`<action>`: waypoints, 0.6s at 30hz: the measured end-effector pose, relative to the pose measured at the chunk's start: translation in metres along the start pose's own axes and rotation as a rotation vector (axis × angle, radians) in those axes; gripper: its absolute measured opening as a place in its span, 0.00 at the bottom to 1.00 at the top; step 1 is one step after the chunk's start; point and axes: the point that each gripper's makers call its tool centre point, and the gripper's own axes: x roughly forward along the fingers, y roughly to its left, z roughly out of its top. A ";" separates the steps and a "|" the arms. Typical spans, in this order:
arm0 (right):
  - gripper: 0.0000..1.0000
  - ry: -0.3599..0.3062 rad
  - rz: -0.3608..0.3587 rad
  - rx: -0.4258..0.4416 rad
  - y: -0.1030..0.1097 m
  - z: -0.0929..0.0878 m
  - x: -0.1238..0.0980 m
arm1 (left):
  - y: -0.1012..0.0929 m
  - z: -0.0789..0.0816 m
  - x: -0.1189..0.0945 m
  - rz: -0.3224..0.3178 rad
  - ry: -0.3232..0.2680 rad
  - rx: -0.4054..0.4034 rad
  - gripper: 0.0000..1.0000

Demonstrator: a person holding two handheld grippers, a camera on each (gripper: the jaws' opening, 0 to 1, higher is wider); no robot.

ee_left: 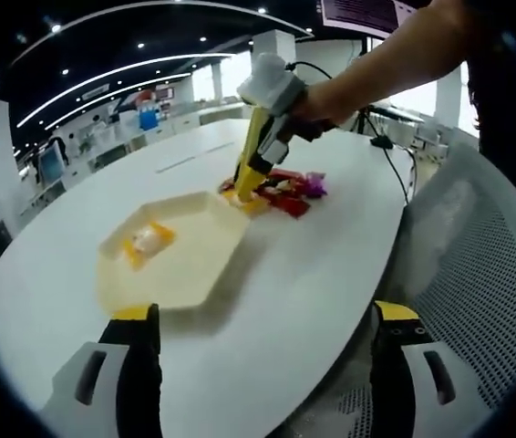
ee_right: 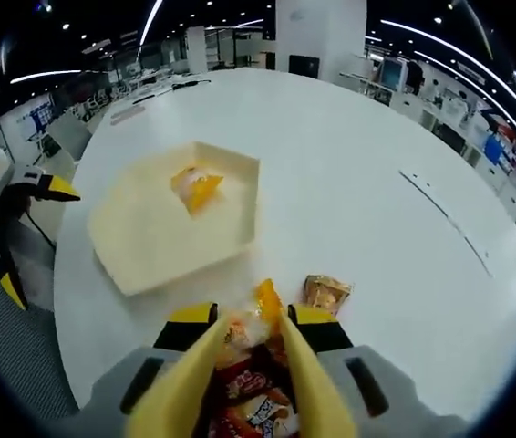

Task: Place the target food into the container with the food tongs after gripping and lifting it, then release it inside without dropping or visibly crushing the food.

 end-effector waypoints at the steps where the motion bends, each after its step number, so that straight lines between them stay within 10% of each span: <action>1: 0.29 0.005 -0.005 0.005 0.000 -0.001 0.000 | 0.000 0.000 0.000 0.000 -0.001 -0.003 0.91; 18: 0.18 -0.016 -0.033 0.163 0.003 -0.004 -0.022 | -0.002 0.004 0.001 -0.017 -0.022 0.020 0.90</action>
